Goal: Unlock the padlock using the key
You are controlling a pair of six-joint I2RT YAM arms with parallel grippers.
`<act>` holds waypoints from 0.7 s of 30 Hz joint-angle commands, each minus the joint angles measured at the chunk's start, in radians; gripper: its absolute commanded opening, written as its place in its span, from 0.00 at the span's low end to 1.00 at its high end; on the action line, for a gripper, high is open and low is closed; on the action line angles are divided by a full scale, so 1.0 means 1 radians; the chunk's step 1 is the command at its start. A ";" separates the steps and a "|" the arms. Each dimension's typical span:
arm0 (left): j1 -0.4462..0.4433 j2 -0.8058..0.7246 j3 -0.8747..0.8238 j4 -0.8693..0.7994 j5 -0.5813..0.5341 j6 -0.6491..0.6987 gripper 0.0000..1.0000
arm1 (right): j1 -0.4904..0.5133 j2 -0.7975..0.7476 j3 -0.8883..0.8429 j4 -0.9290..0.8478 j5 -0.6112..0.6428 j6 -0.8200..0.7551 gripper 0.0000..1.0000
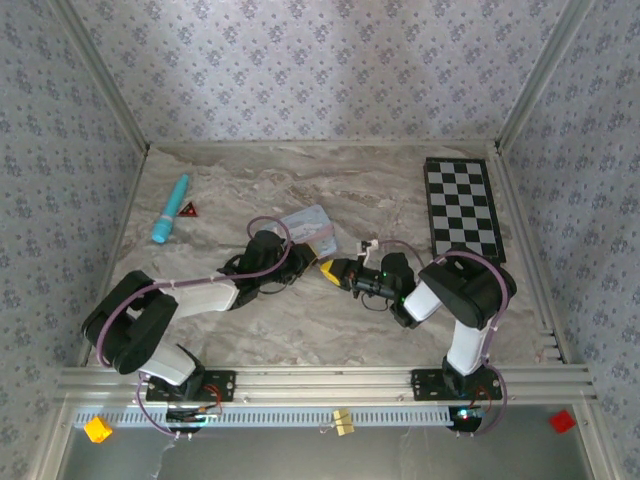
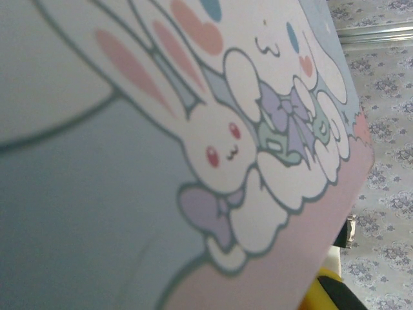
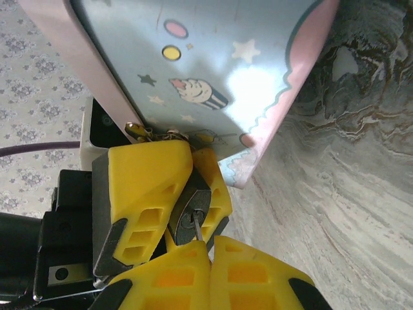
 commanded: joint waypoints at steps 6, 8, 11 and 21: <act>-0.041 -0.047 0.030 0.066 0.120 0.028 0.00 | -0.042 0.029 0.039 -0.019 0.066 0.010 0.00; -0.043 -0.045 0.033 0.072 0.118 0.030 0.00 | -0.040 0.027 0.042 -0.020 0.061 0.014 0.00; -0.044 -0.040 0.035 0.089 0.118 0.026 0.00 | -0.026 0.029 0.050 -0.019 0.060 0.022 0.00; -0.050 -0.017 0.052 0.101 0.115 0.027 0.01 | 0.017 0.037 0.077 -0.019 0.075 0.030 0.00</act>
